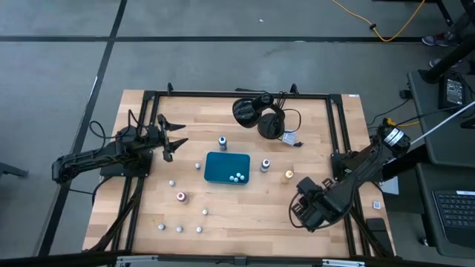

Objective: Pick & Place food coloring
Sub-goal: Put the large orange food coloring bottle into the blue bin

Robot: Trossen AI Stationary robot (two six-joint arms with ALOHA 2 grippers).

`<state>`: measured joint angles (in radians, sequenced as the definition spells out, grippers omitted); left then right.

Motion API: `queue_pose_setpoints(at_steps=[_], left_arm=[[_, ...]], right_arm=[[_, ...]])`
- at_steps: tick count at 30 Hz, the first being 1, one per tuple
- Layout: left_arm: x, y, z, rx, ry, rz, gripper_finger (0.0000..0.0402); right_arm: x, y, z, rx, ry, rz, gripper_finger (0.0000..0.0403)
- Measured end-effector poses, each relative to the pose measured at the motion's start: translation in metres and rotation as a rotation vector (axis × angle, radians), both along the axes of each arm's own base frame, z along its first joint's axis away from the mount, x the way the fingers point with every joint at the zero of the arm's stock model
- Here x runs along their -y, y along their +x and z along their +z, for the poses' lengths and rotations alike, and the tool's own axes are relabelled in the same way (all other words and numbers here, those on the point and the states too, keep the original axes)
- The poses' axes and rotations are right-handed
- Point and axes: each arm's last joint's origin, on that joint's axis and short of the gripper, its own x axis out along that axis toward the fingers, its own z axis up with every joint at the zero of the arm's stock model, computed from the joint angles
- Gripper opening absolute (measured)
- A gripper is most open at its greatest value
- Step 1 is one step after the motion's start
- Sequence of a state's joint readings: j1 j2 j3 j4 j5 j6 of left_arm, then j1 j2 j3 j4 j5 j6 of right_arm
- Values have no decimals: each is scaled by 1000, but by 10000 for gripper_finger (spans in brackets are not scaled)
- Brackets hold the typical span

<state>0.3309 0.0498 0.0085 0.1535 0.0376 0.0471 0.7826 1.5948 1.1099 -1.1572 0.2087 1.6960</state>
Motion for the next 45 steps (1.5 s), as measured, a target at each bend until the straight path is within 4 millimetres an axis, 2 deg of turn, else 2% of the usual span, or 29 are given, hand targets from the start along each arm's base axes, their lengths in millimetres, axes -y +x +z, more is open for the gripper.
queue_pose_setpoints(at_steps=[4,11,20,27,45], left_arm=[[0,0,0,0,0,0,251],[0,0,0,0,0,0,251],[0,0,0,-1,0,0,251],[0,0,0,0,0,0,251],[0,0,0,0,0,0,251]], right_arm=[[-4,0,2,7,21,17,121],[-8,14,26,52,74,97,132],[9,44,52,70,151,199,124],[30,65,70,115,164,266,125],[73,153,99,174,102,395,124]])
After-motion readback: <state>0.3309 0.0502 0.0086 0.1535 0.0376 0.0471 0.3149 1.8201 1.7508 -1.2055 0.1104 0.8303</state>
